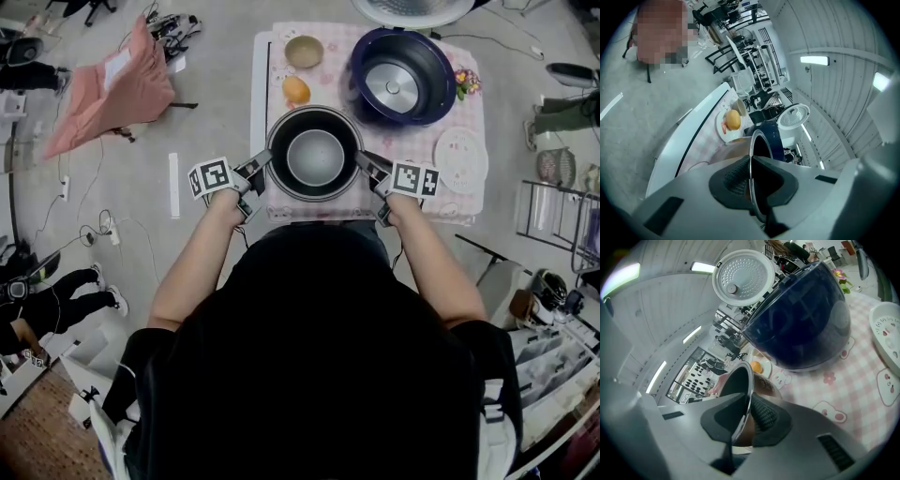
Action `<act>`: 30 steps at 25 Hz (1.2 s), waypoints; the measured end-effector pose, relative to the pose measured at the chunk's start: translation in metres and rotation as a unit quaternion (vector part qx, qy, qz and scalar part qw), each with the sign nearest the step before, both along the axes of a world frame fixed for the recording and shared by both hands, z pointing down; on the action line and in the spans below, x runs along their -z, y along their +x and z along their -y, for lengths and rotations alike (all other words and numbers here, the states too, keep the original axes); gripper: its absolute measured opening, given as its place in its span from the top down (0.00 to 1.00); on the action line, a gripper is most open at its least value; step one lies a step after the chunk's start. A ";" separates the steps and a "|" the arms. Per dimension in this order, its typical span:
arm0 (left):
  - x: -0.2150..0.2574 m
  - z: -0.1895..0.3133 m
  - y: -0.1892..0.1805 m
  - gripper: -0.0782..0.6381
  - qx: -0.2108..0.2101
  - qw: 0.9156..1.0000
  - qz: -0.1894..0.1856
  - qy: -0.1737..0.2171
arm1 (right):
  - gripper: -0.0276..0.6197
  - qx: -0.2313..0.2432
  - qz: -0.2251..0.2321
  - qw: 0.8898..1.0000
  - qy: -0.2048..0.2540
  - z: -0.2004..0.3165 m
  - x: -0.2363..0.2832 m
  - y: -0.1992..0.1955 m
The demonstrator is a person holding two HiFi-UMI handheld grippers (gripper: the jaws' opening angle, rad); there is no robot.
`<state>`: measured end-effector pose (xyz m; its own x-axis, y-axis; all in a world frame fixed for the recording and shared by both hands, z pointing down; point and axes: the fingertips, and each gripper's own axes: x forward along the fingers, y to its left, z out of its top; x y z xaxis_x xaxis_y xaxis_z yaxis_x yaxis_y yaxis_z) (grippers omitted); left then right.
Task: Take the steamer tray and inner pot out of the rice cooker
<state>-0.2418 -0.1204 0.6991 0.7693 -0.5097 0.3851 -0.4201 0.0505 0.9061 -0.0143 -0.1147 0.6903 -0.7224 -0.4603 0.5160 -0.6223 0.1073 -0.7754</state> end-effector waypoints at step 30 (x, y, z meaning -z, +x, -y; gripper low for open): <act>0.000 0.014 -0.024 0.82 0.031 0.999 0.028 0.029 | 0.83 -0.009 -0.047 0.995 0.088 0.018 0.016 0.026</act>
<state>-0.2656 -0.1344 0.6996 0.7142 -0.5784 0.3942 -0.4673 0.0254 0.8838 0.0120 -0.1327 0.6742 -0.6655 -0.5625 0.4907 -0.6939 0.2240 -0.6843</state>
